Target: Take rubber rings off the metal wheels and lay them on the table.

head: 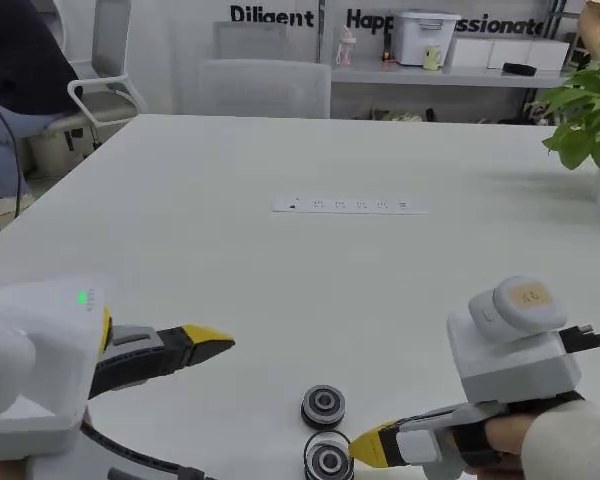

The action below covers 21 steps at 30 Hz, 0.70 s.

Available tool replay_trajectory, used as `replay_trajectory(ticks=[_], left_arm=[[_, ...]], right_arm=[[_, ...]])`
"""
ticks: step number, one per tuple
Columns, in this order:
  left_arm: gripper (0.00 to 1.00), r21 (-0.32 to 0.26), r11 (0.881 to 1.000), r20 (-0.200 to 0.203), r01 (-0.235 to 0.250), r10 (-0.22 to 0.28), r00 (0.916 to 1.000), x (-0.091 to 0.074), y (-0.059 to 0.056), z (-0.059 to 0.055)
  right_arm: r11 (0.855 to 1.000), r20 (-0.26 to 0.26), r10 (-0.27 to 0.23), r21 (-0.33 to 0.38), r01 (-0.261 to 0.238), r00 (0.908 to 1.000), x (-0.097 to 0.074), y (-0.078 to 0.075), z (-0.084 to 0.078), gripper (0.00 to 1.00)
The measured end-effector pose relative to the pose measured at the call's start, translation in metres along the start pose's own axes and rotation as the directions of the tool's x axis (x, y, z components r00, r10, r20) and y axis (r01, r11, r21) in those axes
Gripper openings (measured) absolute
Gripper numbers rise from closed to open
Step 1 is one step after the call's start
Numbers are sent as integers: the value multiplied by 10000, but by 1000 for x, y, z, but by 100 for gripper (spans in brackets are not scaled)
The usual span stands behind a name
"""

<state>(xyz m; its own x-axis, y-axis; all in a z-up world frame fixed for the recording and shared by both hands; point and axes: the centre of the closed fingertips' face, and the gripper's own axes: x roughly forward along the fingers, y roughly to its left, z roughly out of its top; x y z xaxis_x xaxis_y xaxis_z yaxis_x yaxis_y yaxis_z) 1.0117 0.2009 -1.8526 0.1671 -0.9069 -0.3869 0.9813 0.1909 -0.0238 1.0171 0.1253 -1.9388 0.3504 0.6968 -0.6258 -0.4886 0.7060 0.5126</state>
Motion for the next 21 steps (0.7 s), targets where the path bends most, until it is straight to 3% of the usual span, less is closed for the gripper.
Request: replay_trajectory(ticks=[5,11,16,21], left_arm=[[95,-562,9972,103,-495,502,9987,-12,13,-12],[95,-806,9947,-823,-646,580,9949,-11,15,-44],[96,-1065,9933,-857,-451,360,9957,-8,13,-49],[95,-1176,9922,-1144,-406,271,9931,-6,11,-57]], right_arm=[[10000,13,-4,15,4,10000,0,0,0,0],[10000,51,-53,62,53,10000,-1,-2,1,0],[9999,137,-90,105,88,9999,-2,-3,3,0],[9997,302,-114,208,108,9995,-5,-4,7,0]])
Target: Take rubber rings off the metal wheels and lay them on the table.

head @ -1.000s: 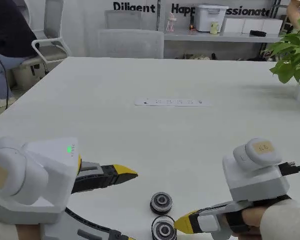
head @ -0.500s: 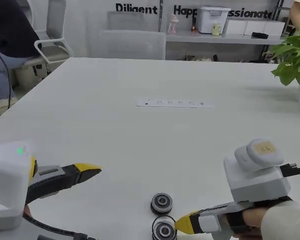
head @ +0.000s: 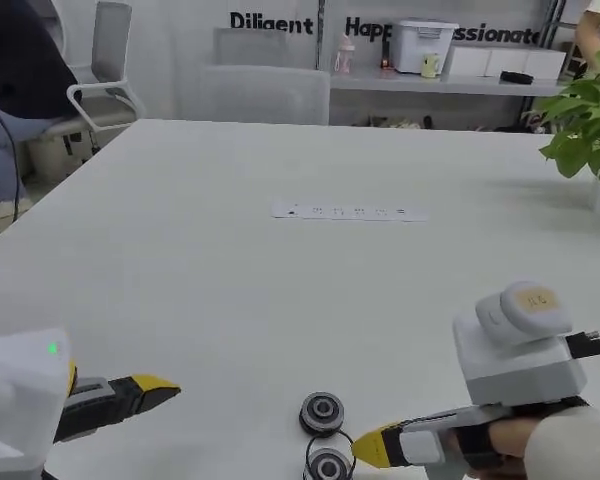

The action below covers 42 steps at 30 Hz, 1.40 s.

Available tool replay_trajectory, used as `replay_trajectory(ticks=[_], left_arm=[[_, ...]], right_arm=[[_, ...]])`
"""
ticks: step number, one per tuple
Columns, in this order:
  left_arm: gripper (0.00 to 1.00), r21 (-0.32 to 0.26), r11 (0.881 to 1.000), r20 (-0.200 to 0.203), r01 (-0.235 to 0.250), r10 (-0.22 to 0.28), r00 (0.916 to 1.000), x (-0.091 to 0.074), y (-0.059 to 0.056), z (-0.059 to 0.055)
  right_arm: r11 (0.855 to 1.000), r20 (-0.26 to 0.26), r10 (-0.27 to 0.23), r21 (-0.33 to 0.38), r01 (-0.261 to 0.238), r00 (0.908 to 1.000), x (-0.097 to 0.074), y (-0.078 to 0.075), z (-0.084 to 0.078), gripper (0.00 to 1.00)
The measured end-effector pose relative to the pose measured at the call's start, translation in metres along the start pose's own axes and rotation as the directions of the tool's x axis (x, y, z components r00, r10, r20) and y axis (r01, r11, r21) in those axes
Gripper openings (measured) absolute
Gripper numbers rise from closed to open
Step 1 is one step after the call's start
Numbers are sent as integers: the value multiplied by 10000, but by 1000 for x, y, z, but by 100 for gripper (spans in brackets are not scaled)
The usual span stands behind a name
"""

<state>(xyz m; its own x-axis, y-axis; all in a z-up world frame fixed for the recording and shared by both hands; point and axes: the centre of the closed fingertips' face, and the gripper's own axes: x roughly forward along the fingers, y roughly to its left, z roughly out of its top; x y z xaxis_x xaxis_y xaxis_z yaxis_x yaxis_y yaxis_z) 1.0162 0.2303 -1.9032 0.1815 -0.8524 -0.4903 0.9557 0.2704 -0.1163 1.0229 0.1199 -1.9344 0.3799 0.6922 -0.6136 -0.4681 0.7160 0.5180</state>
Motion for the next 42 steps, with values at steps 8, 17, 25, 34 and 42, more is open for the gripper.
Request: replay_trajectory(ticks=[8,17,25,34,42], left_arm=[[93,59,9999,-72,131,-131,9999,1,-2,-1],[93,-91,9998,-81,199,-200,9998,2,-3,-3],[92,-118,9994,-202,318,-321,9993,4,-6,-5],[92,-163,9993,-280,341,-345,9990,4,-7,-7],[92,-184,9990,-410,405,-413,9983,5,-8,-10]], right_arm=[[9994,529,347,12,-348,9980,-1,10,11,0],[9939,869,961,-625,-908,9916,4,32,18,0],[9747,666,1663,-1623,-1538,9838,20,64,15,0],[9507,167,655,-3047,-573,9977,37,55,2,0],[9340,36,192,-3570,-167,9998,43,47,-1,0]])
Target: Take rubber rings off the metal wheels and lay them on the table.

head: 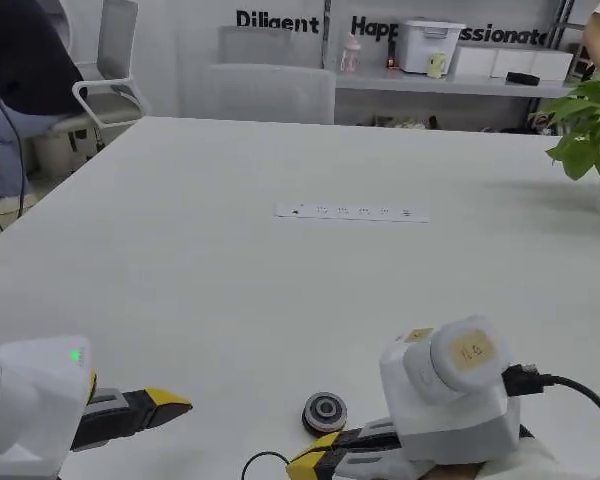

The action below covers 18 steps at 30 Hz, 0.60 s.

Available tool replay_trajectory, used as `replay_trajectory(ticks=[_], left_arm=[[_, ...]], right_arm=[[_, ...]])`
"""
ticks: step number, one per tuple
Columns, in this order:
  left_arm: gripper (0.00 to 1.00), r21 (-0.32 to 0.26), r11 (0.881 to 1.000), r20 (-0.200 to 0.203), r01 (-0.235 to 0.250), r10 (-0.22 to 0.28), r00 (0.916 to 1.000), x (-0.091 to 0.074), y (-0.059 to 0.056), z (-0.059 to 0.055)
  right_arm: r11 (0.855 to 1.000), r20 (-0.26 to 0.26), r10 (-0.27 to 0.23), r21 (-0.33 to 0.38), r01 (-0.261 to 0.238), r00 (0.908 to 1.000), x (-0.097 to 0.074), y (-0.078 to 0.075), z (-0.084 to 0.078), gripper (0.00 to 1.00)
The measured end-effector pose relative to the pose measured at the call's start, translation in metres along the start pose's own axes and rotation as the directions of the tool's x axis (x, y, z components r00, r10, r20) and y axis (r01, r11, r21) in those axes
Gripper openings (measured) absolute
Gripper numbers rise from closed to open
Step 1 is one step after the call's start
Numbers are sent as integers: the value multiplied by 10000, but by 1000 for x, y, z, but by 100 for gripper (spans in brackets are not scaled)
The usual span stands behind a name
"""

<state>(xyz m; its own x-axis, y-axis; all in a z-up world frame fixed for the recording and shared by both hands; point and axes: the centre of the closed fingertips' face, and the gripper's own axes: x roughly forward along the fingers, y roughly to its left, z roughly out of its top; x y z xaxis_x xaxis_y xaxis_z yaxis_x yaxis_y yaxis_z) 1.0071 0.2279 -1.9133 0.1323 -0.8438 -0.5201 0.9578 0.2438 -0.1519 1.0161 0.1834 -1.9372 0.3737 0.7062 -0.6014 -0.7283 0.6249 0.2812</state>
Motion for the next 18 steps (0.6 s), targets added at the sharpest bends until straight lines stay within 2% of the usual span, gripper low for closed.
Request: replay_trajectory(ticks=[4,8,18], left_arm=[[92,-32,10000,-46,18,-18,10000,0,0,-1],[92,-38,10000,-84,35,-35,10000,1,-1,-2],[92,-45,10000,-131,38,-38,9999,1,0,-3]], right_arm=[[9985,-95,-252,-485,247,9996,3,-4,0,0],[9961,-155,-298,-835,284,9994,5,-4,-1,0],[9940,-190,-534,-964,513,9984,3,-11,-2,4]])
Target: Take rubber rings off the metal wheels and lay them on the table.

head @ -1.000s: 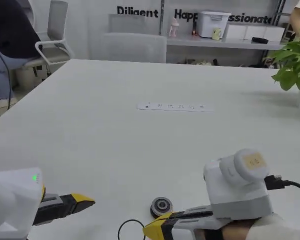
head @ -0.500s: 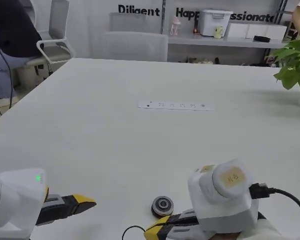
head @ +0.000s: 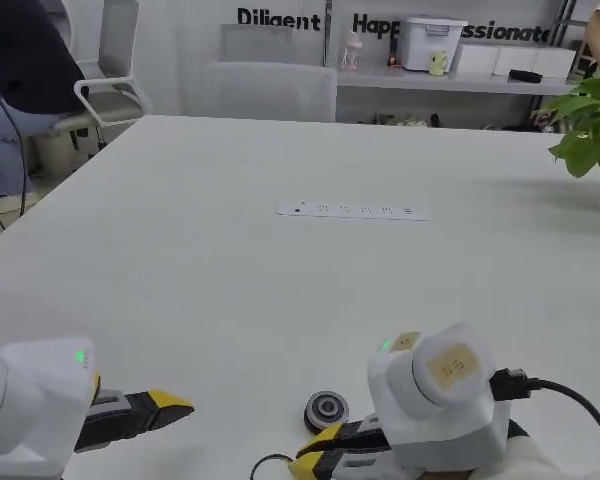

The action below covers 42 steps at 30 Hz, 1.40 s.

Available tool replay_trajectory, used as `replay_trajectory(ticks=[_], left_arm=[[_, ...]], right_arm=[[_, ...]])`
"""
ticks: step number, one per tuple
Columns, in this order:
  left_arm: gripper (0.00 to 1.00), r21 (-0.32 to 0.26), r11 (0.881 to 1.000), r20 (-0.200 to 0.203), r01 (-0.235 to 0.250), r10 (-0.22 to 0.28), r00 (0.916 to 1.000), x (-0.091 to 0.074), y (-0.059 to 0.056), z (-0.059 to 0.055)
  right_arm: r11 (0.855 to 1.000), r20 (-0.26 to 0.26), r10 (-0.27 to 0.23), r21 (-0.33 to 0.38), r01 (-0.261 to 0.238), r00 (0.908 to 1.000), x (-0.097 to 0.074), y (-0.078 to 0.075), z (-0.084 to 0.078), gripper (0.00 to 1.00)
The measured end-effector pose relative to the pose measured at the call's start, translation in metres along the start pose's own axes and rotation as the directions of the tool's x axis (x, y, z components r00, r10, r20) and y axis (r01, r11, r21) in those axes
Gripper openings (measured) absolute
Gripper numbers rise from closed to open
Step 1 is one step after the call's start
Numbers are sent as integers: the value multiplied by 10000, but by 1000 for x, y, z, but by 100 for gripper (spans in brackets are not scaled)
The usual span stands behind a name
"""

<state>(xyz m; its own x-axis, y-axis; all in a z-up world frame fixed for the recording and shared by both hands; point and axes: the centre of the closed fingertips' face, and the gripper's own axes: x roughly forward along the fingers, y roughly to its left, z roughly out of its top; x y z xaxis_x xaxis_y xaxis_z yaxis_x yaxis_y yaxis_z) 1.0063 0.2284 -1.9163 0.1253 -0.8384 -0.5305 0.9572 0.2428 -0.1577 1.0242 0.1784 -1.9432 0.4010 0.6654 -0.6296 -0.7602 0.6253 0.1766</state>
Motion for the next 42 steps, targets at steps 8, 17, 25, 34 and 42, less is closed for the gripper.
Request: replay_trajectory(ticks=[8,17,25,34,42], left_arm=[[91,26,10000,-1,7,-7,10000,0,0,0],[91,47,10000,-26,20,-20,10000,1,-1,0],[90,59,10000,23,13,-13,10000,0,-1,2],[90,90,9999,-11,74,-74,10000,1,-2,1],[89,96,9999,-54,142,-141,9999,1,-2,0]], right_arm=[[9991,473,-162,408,143,9988,-11,-8,11,4],[9987,875,-229,473,189,9959,-21,-9,23,8],[9992,803,-391,157,380,9960,-32,-14,26,12],[9980,698,-455,-402,484,9965,-43,-21,25,18],[9957,223,-192,-903,212,9996,-45,-21,12,21]])
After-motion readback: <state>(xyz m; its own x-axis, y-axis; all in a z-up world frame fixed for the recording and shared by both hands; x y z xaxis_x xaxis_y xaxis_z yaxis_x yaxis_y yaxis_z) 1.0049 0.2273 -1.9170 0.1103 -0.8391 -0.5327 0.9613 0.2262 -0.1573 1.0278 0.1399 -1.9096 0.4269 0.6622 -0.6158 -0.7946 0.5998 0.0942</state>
